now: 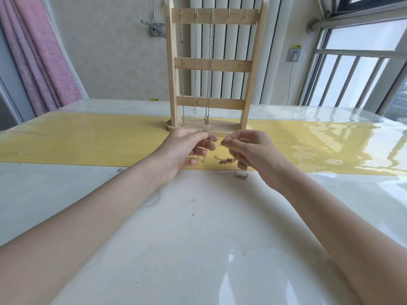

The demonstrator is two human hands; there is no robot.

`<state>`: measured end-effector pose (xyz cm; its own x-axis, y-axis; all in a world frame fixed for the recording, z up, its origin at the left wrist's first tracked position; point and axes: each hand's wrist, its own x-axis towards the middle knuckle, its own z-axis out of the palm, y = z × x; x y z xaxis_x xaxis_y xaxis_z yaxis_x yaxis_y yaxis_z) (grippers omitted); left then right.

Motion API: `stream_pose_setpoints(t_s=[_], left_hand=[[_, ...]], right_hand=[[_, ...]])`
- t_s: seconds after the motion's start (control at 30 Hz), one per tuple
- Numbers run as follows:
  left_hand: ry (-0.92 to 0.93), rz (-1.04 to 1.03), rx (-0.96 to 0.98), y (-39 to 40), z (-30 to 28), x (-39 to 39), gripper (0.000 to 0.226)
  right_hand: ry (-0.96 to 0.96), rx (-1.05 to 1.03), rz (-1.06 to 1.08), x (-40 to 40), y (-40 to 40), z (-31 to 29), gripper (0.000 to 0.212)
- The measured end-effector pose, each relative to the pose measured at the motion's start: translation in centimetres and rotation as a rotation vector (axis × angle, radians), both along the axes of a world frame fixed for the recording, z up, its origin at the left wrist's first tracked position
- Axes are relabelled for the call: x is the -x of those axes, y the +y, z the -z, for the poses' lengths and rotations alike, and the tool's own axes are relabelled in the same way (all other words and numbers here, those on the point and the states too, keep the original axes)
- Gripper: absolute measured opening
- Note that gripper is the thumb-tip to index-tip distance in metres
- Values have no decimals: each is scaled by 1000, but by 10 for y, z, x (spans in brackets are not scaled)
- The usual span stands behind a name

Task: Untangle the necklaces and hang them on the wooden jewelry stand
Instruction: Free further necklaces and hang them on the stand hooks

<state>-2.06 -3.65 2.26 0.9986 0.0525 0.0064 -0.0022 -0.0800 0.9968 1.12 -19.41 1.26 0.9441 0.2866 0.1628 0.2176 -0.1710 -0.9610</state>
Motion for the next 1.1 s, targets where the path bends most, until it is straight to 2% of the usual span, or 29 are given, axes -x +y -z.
stream_pose_setpoints(t_s=[0.13,0.27,0.43,0.6,0.8,0.93,1.0,1.1], left_hand=[[-81,-12,19,-3,0,0,24],[-93,-17,35,-4,-1,1,19],[-102,4,10,-7,-1,4,19],[-85,22,-3,-11,-1,6,21],[-46,21,21,0,-3,3,14],[-197,-67,-198,4,-1,0,19],[-293,-71,-249,1,-2,-1,15],[-322,-34,-306,-1,-2,-1,13]], right_hand=[[29,61,-153,2,5,2,4],[-17,86,-209,1,7,6,13],[48,-157,-243,-2,3,5,17],[24,-128,-248,2,7,5,11],[147,-332,-153,-2,2,0,14],[142,-294,-104,-3,3,2,13],[122,-240,-89,-2,4,3,11],[66,-168,-74,0,5,3,10]])
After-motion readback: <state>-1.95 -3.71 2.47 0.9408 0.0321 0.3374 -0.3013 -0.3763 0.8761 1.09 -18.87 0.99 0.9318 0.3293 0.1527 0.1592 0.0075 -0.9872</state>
